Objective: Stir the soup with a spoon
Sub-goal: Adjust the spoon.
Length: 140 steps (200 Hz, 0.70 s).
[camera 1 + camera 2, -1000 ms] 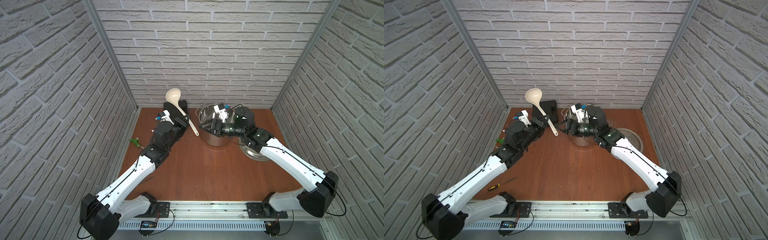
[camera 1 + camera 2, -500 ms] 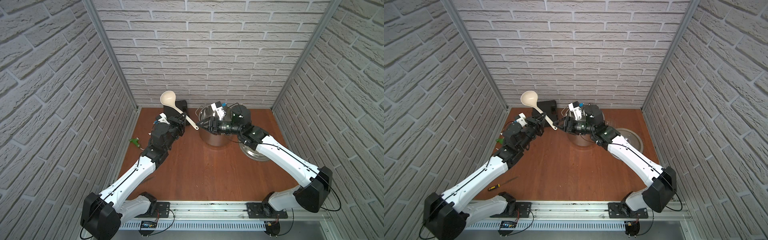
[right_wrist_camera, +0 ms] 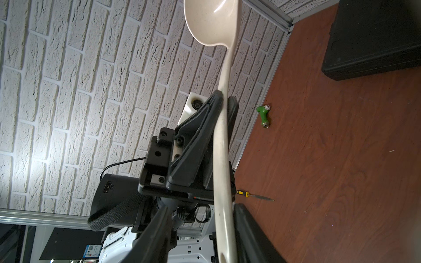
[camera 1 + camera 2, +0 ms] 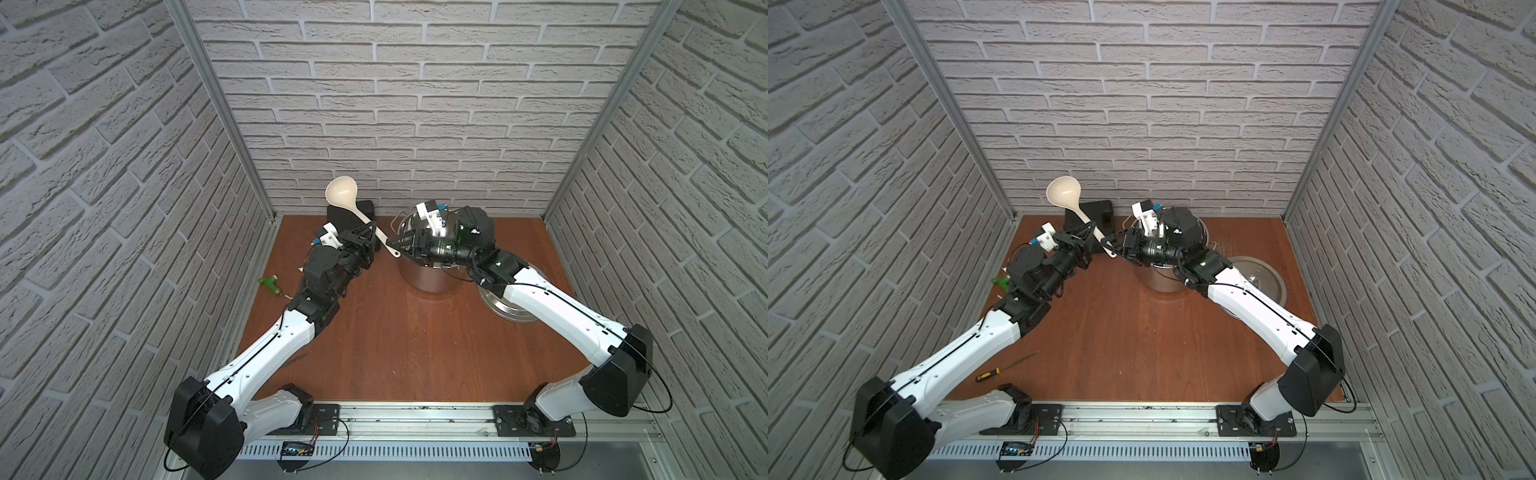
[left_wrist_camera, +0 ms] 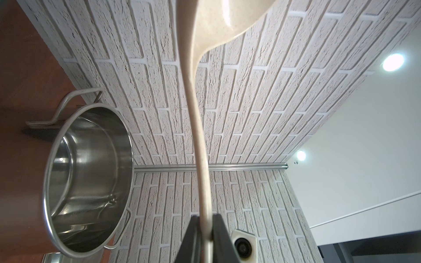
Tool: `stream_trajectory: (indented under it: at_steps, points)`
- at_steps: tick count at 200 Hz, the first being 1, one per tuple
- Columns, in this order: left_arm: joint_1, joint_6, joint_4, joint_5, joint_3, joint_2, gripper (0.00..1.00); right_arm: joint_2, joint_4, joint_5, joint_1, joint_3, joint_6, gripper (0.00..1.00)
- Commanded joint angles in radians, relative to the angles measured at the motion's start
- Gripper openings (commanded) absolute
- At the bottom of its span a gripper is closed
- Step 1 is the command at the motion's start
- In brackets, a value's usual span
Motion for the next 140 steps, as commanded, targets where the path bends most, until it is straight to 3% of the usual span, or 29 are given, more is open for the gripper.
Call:
stream_trajectory:
  at_steps: [1, 75, 140]
  points:
    - [-0.008, 0.005, 0.100, 0.009, -0.017, 0.007, 0.00, 0.007, 0.118, -0.023, 0.014, -0.002, 0.053, 0.44]
    - [-0.008, -0.004, 0.112, -0.024, -0.060, -0.026, 0.00, 0.017, 0.163, -0.032, 0.016, -0.015, 0.091, 0.28]
    - [-0.008, -0.010, 0.103, -0.035, -0.073, -0.033, 0.00, 0.031, 0.148, -0.049, 0.022, -0.011, 0.092, 0.22]
